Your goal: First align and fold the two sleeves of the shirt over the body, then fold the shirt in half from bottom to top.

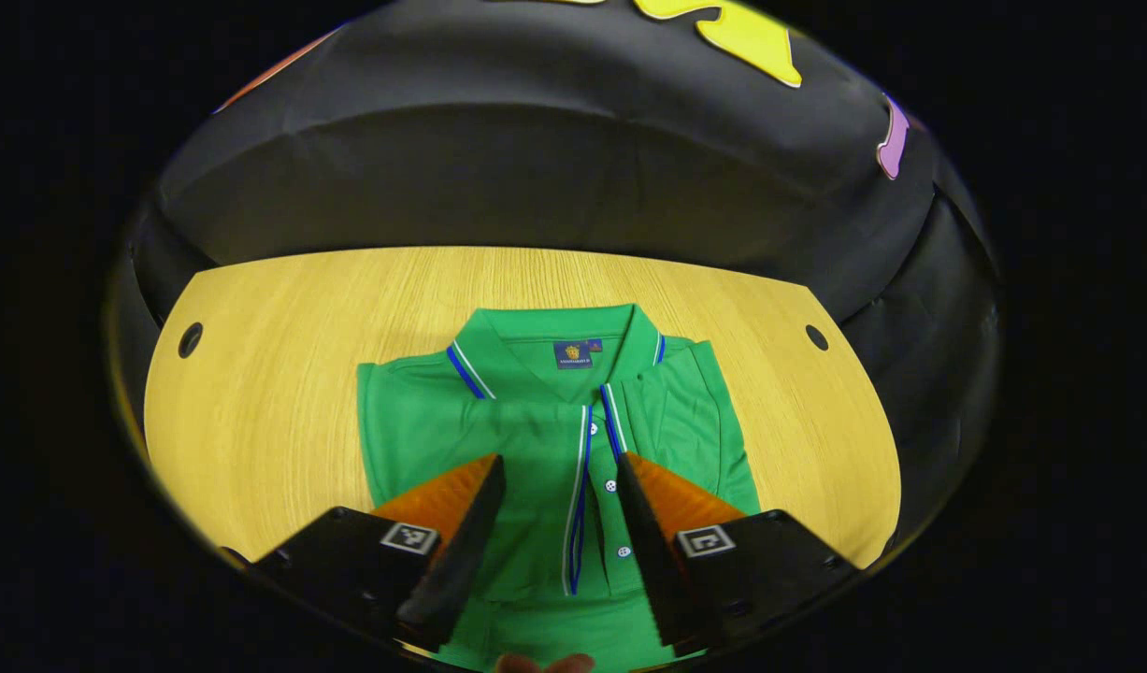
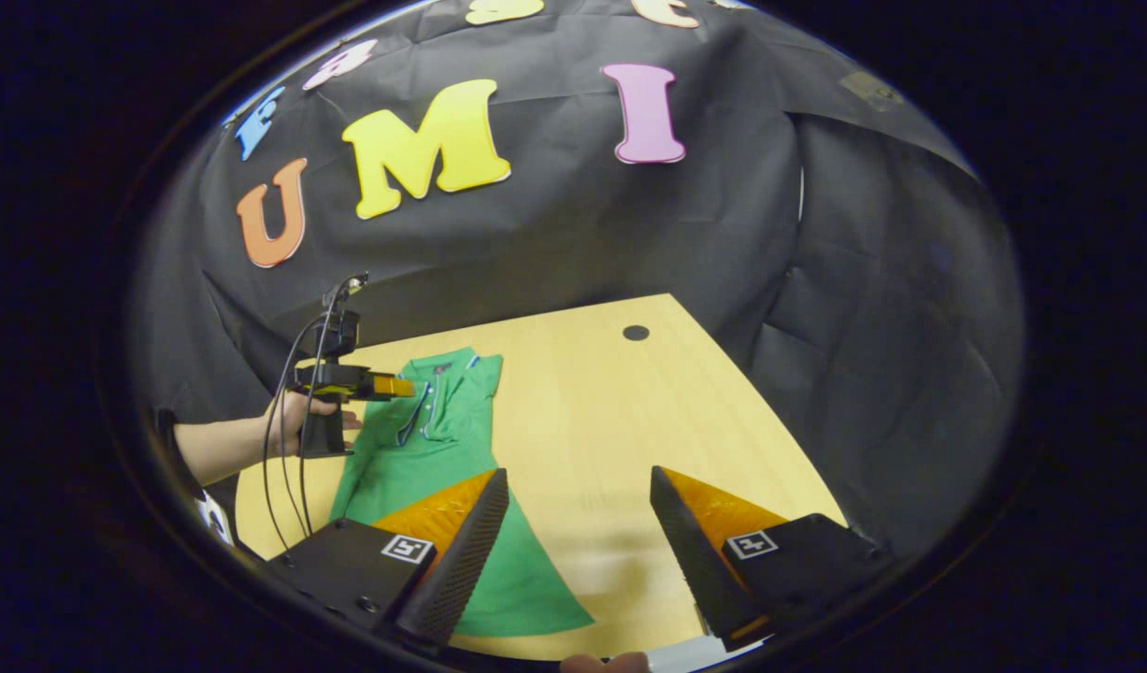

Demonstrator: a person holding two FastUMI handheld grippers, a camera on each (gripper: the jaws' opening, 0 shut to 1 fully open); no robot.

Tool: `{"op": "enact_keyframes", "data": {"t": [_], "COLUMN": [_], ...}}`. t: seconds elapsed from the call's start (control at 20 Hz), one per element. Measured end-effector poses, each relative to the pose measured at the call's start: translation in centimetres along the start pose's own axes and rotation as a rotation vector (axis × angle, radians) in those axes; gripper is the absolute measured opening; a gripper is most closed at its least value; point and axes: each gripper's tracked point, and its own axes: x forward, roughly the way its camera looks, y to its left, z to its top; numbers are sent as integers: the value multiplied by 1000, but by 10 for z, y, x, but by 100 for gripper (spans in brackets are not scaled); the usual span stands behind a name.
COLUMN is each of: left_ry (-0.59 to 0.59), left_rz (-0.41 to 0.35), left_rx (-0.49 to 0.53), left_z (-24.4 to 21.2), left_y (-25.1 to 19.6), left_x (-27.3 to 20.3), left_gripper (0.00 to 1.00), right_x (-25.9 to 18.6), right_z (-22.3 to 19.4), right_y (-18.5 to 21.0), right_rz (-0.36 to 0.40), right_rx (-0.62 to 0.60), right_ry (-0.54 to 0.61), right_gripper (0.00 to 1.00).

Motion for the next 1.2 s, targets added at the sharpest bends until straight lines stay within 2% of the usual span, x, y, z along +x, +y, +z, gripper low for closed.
{"op": "enact_keyframes", "data": {"t": [0.05, 0.1, 0.3, 0.4, 0.45, 0.5, 0.55, 0.8, 0.95, 1.0, 1.05, 1.15, 1.2], "left_ry": [-20, -44, -86, -111, -124, -138, -149, -147, -102, -92, -72, -22, 9], "left_rz": [15, 36, 46, 43, 39, 35, 26, 20, -13, -19, -17, -23, -27], "left_rx": [11, 25, 50, 60, 68, 78, 85, 96, 97, 104, 117, 135, 137], "left_z": [3, 5, -4, -14, -21, -28, -37, -100, -144, -158, -170, -201, -217], "left_y": [4, 9, 9, 9, 7, 6, 5, 25, 33, 34, 37, 39, 40], "left_x": [-8, -18, -68, -102, -118, -135, -154, -225, -257, -267, -274, -285, -290], "left_gripper": [86, 86, 97, 100, 97, 97, 100, 99, 100, 99, 100, 99, 99], "right_x": [1, 2, 8, 7, 7, 8, 9, 8, 4, 3, 2, -2, -2], "right_z": [2, 2, -5, -3, -3, -4, -6, -29, -47, -54, -63, -86, -98], "right_y": [8, 18, 49, 66, 73, 77, 81, 78, 74, 72, 69, 64, 62], "right_rz": [21, 49, 130, 180, 200, 217, 228, 272, 286, 286, 284, 284, 286], "right_rx": [-8, -14, -66, -102, -118, -137, -160, -236, -246, -255, -276, -321, -335], "right_ry": [-6, -4, 11, 3, -3, -6, -7, 34, 79, 94, 114, 160, 190], "right_gripper": [98, 98, 98, 93, 93, 98, 98, 98, 98, 93, 97, 98, 93]}}
